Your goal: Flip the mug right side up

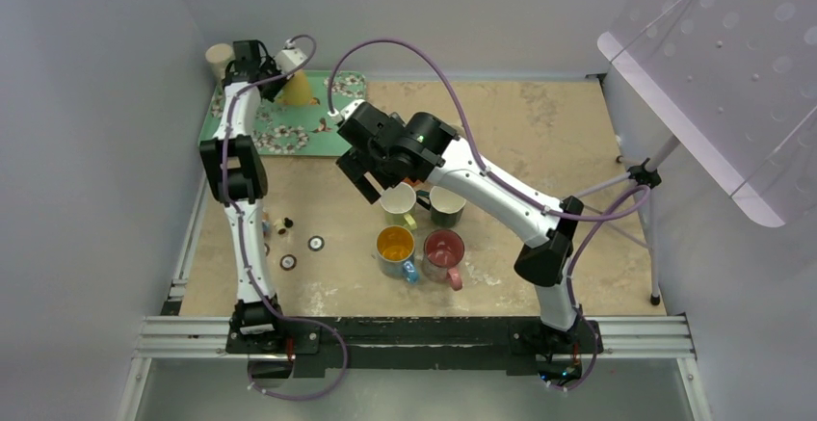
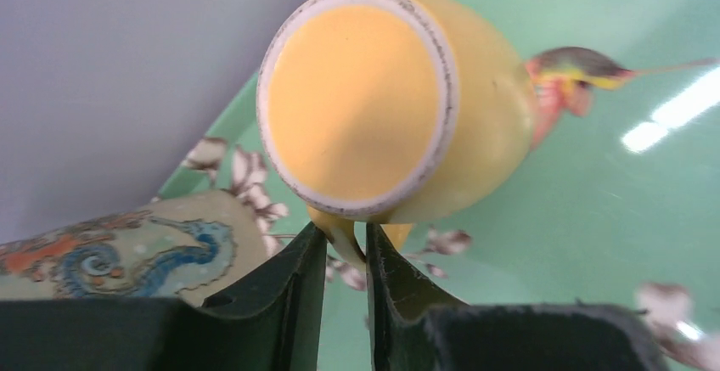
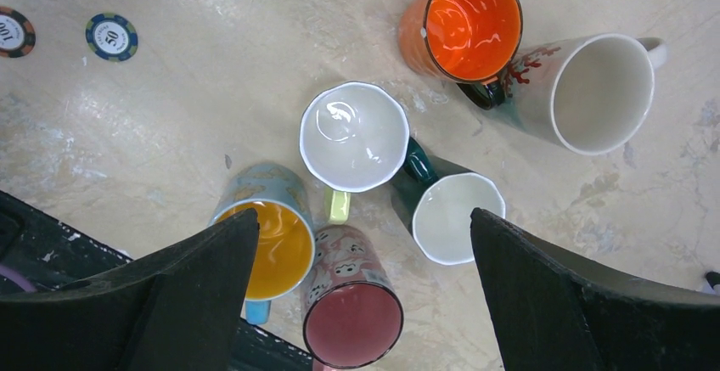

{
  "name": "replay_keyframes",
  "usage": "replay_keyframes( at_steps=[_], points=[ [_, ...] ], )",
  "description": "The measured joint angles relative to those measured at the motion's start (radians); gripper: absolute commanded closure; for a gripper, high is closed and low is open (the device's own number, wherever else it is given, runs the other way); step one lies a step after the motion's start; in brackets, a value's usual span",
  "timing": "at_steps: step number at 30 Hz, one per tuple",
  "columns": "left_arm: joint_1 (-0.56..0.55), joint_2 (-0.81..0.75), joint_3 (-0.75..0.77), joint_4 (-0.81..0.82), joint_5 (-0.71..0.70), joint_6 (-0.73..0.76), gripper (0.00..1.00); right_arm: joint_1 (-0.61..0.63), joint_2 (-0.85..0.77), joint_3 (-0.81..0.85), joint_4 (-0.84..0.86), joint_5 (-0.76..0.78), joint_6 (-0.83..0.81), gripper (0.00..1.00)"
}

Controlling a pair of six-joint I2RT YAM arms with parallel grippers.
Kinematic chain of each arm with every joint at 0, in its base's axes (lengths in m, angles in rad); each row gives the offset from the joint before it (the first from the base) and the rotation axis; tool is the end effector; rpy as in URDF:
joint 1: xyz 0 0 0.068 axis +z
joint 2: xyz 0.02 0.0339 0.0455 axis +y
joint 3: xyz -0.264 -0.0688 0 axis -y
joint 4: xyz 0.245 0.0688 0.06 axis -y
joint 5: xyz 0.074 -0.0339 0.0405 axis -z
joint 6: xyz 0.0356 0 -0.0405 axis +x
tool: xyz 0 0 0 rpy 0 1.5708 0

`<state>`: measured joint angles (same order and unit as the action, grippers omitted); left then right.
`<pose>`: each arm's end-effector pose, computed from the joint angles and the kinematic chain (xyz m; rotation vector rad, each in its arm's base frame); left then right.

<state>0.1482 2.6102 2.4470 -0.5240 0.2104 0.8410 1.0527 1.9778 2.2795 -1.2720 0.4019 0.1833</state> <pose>0.5779 0.0788 0.1976 0.8712 2.0819 0.2966 0.2107 0.3414 0.3979 -0.8838 2.2671 0.0325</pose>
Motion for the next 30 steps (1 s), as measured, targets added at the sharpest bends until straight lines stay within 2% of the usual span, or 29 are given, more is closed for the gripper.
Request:
replay_keyframes(
  at_steps=[5,8,12,16,22,25,30],
  points=[
    [0.009,-0.119,-0.167,-0.054,0.146,0.008,1.00,0.000,0.000,-0.004,-0.005,0.007,0.008,0.03],
    [0.013,-0.199,-0.289,-0.057,0.183,0.000,1.00,0.000,-0.003,-0.023,-0.002,0.011,0.011,0.03],
    [0.013,-0.274,-0.397,-0.053,0.194,-0.082,1.00,0.000,-0.023,-0.073,0.005,0.019,0.018,0.03],
    [0.013,-0.321,-0.451,-0.055,0.193,-0.203,1.00,0.000,-0.039,-0.094,0.021,0.019,0.019,0.03],
    [0.013,-0.401,-0.562,-0.055,0.180,-0.291,1.00,0.000,-0.084,-0.142,0.081,0.014,0.023,0.03],
    [0.013,-0.423,-0.571,-0.084,0.180,-0.361,1.00,0.000,-0.112,-0.166,0.117,-0.010,0.026,0.02],
    [0.013,-0.453,-0.571,-0.114,0.206,-0.545,1.00,-0.029,-0.128,-0.211,0.273,-0.150,0.055,0.02]
  ],
)
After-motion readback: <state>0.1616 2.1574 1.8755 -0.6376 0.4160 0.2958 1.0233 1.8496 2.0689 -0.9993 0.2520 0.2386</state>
